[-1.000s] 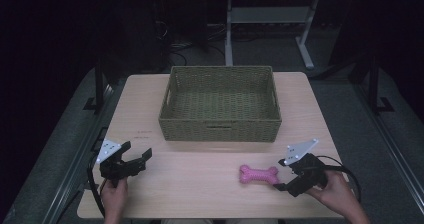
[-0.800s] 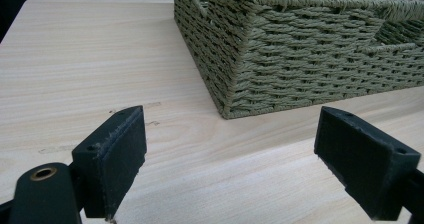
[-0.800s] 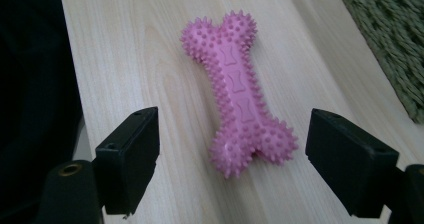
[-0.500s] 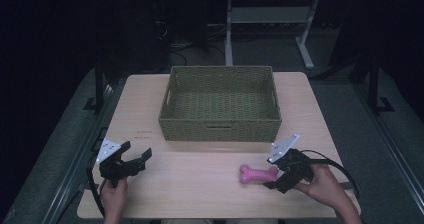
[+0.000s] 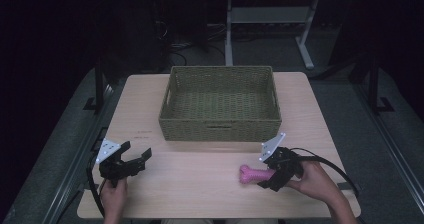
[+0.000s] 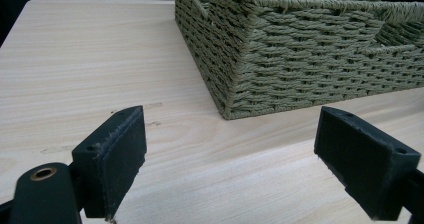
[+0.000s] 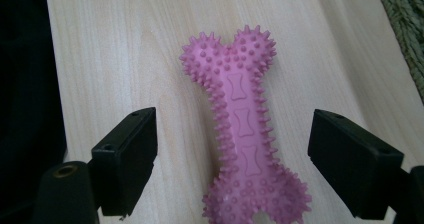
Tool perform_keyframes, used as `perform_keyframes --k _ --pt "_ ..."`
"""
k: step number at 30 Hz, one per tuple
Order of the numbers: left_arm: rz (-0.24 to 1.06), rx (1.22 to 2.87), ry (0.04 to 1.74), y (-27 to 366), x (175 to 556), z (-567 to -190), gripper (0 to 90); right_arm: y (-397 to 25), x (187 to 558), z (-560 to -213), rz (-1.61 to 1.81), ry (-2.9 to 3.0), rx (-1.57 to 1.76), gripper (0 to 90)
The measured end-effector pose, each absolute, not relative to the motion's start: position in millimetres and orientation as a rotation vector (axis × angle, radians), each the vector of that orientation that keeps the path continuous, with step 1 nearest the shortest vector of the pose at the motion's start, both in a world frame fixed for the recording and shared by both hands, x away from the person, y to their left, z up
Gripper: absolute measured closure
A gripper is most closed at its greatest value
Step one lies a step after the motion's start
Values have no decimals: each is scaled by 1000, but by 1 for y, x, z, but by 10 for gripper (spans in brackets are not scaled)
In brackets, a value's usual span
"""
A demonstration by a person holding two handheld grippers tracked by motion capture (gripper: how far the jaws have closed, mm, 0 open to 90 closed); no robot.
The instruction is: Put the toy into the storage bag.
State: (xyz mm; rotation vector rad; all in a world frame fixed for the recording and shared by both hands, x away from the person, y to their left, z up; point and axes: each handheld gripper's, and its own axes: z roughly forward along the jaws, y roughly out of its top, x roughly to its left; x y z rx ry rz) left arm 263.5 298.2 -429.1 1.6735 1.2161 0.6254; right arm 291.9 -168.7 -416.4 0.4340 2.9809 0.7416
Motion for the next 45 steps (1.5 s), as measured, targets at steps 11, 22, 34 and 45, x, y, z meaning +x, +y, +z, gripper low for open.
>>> perform_keyframes --k 11,22,34,45 --pt "626 1670 1217 298 263 -429 128 -161 300 -425 654 3013 379 282" --pt "623 1664 1221 299 263 -429 128 -151 306 -431 570 3044 325 360" --pt "625 1664 1220 300 263 -429 128 -150 310 -434 510 3076 289 460" --pt "626 1662 1219 300 263 -429 128 -149 311 -437 485 3091 258 529"
